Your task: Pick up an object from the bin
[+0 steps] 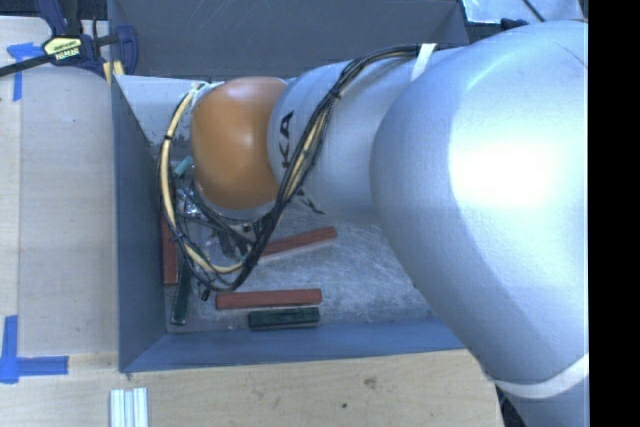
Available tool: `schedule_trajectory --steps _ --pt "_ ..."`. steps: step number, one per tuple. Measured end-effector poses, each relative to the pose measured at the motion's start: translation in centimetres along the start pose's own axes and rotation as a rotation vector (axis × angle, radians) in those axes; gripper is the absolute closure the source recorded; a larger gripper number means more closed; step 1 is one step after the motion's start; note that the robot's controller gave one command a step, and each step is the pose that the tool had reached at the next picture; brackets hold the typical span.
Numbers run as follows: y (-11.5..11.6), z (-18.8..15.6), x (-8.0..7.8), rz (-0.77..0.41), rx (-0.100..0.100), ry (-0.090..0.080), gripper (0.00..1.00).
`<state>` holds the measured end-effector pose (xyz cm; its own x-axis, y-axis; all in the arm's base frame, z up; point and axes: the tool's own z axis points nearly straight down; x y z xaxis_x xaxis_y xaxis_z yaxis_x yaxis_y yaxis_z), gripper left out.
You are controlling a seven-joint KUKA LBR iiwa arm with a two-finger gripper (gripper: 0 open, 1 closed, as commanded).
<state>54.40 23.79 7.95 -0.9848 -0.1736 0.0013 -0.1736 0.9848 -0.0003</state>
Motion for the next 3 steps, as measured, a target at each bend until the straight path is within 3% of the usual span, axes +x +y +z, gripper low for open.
schedule_trajectory --steps 1,2,3 --pt "-6.9 -11.7 0.9 -0.368 0.002 -0.011 0.00" --pt "-4.4 1.2 4.7 -0.037 0.000 0.003 0.00" --pt "-4.5 0.7 4.4 -0.036 -0.001 -0.007 1.00"
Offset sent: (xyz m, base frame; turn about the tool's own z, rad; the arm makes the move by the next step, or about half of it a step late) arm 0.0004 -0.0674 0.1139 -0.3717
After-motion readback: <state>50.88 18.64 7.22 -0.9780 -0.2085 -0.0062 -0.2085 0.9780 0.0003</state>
